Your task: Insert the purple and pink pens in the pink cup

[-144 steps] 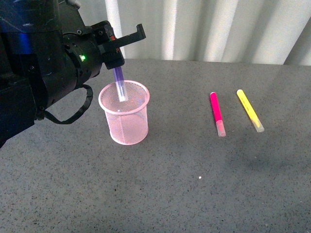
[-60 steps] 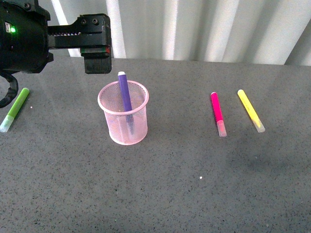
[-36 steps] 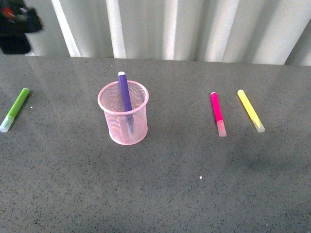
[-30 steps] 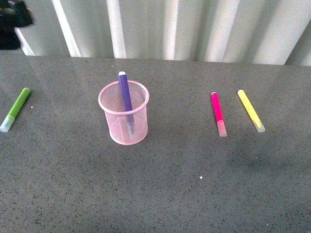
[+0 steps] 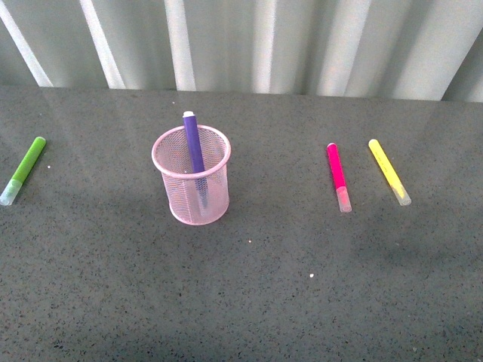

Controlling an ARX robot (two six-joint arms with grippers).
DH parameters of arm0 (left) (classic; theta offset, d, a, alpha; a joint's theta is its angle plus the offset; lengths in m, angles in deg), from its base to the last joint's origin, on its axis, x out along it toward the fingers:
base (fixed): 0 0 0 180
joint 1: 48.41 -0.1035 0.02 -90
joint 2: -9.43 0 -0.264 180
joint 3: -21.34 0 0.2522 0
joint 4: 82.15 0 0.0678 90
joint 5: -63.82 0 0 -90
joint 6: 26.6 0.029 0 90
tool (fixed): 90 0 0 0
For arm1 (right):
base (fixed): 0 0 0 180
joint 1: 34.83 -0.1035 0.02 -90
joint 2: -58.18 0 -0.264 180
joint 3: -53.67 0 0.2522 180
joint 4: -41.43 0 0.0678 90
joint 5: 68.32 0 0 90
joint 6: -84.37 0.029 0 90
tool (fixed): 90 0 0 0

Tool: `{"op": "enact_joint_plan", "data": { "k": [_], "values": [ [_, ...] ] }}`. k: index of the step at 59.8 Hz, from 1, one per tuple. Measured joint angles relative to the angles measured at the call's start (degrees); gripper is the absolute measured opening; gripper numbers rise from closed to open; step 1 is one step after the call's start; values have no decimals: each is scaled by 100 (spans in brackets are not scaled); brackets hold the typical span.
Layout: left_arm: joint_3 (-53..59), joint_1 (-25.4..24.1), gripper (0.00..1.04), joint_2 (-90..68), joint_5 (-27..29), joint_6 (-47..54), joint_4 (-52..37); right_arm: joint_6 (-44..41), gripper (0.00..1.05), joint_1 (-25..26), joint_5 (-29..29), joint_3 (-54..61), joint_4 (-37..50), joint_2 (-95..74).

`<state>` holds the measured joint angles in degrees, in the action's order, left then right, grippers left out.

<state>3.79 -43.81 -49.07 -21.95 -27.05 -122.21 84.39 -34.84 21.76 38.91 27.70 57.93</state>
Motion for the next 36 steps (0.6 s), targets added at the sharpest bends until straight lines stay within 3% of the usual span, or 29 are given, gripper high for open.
{"op": "enact_joint_plan", "data": {
  "k": [3, 9, 36],
  "values": [
    [61, -229, 4, 245, -326, 2, 186, 0, 98, 0, 0, 0, 0, 0],
    [160, -426, 4, 723, -380, 2, 555, 2, 98, 0, 2, 0, 0, 0],
    [256, -446, 4, 2675, -420, 2, 2256, 0, 98, 0, 0, 0, 0, 0]
  ]
}}
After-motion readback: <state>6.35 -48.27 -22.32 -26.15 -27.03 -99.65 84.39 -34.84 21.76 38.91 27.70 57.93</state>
